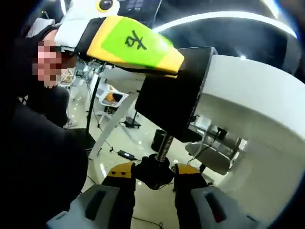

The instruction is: Clamp the fixed fixture on the desktop, loosen the retaining clip, secure it to the edge of the desk, and tighten the retaining clip.

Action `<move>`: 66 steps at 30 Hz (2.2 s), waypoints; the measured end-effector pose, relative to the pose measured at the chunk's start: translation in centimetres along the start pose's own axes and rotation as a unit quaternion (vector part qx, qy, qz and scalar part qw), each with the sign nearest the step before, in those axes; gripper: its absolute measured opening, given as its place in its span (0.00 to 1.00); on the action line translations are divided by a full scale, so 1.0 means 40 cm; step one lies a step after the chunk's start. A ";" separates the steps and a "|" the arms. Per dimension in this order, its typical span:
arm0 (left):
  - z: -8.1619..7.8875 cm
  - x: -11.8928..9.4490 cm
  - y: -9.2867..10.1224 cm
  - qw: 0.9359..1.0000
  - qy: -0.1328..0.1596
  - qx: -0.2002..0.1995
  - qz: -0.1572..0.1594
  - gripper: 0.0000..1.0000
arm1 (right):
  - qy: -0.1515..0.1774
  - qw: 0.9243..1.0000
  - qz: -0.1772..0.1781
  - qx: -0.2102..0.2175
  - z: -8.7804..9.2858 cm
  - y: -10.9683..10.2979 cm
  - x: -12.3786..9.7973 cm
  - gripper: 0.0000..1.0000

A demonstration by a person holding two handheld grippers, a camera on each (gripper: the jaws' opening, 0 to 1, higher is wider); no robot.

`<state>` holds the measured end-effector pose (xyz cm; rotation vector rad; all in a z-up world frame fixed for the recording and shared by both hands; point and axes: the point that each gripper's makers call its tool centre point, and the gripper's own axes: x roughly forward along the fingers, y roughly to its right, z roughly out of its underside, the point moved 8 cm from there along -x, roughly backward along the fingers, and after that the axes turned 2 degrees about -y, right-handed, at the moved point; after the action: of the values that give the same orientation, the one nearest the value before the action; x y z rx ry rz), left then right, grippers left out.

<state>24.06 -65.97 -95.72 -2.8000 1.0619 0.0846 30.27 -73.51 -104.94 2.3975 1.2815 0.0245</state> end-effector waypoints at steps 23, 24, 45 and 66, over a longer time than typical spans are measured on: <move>0.012 -0.014 -0.017 0.999 0.026 -0.026 0.023 0.01 | -0.043 0.933 0.311 0.173 -0.001 -0.083 0.001 0.57; 0.013 -0.015 -0.017 0.999 0.026 -0.024 0.023 0.01 | -0.044 0.934 0.312 0.171 -0.003 -0.086 0.003 0.56; 0.009 -0.013 -0.002 0.999 0.033 -0.026 0.020 0.01 | -0.069 0.932 0.319 0.161 -0.010 -0.086 -0.004 0.19; 0.020 -0.012 -0.018 0.999 0.033 -0.026 0.026 0.01 | -0.062 0.932 0.307 0.183 -0.026 -0.085 0.007 0.36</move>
<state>24.16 -65.02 -96.36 -2.8402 1.1639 0.0268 27.54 -71.26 -105.29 2.9723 0.4627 -0.1982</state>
